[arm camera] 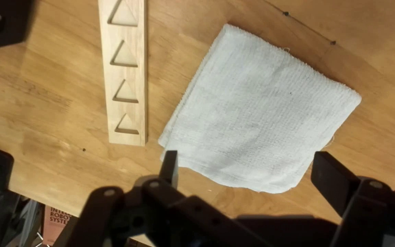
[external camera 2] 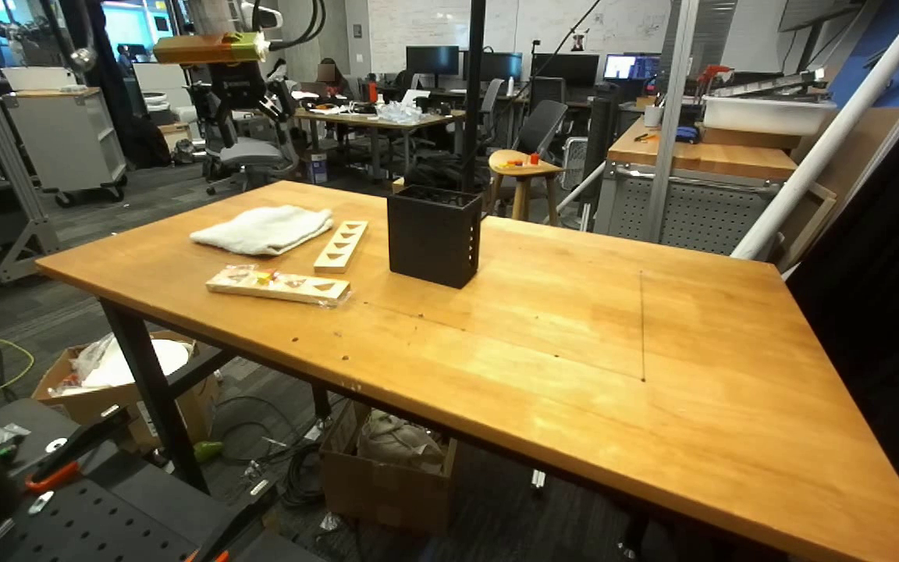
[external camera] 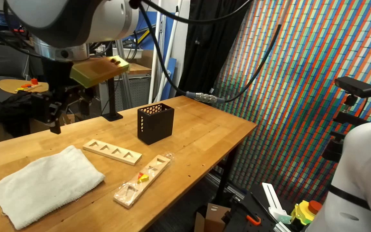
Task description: Put the towel in the box
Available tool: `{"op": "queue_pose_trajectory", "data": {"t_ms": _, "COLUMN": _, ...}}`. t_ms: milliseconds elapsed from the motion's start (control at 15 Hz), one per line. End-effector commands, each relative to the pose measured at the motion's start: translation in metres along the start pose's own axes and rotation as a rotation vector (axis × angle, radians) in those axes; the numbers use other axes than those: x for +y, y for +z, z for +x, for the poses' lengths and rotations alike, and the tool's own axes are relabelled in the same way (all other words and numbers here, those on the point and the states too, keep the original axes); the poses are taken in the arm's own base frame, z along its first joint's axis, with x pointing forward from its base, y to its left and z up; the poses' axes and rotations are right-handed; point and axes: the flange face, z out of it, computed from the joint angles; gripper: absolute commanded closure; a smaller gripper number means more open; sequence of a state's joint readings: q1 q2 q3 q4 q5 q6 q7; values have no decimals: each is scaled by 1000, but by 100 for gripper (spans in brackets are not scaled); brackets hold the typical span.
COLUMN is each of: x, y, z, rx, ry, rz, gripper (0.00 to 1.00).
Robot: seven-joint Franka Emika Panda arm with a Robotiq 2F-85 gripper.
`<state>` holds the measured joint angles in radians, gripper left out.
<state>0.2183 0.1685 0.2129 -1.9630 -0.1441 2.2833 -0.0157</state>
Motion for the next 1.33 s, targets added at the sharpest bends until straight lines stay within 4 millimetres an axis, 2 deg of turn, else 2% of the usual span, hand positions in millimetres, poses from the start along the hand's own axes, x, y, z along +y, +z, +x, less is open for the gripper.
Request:
{"op": "queue_pose_trajectory", "data": {"t_ms": 0, "x": -16, "y": 25, "z": 35, "rx": 25, "ry": -31, "rz": 7, "gripper": 0}}
{"op": "queue_pose_trajectory", "data": {"t_ms": 200, "x": -29, "y": 51, "z": 47, "rx": -2, "ry": -51, "rz": 40, "gripper": 0}}
{"op": "queue_pose_trajectory", "data": {"t_ms": 467, "x": -36, "y": 87, "z": 62, "rx": -29, "ry": -61, "rz": 57, "gripper": 0}}
{"op": "queue_pose_trajectory", "data": {"t_ms": 933, "x": -24, "y": 154, "z": 80, "rx": -65, "ry": -46, "rz": 83, "gripper": 0}}
{"op": "queue_pose_trajectory", "data": {"t_ms": 1267, "x": -20, "y": 202, "z": 79, "rx": -94, "ry": -17, "rz": 104, "gripper": 0}}
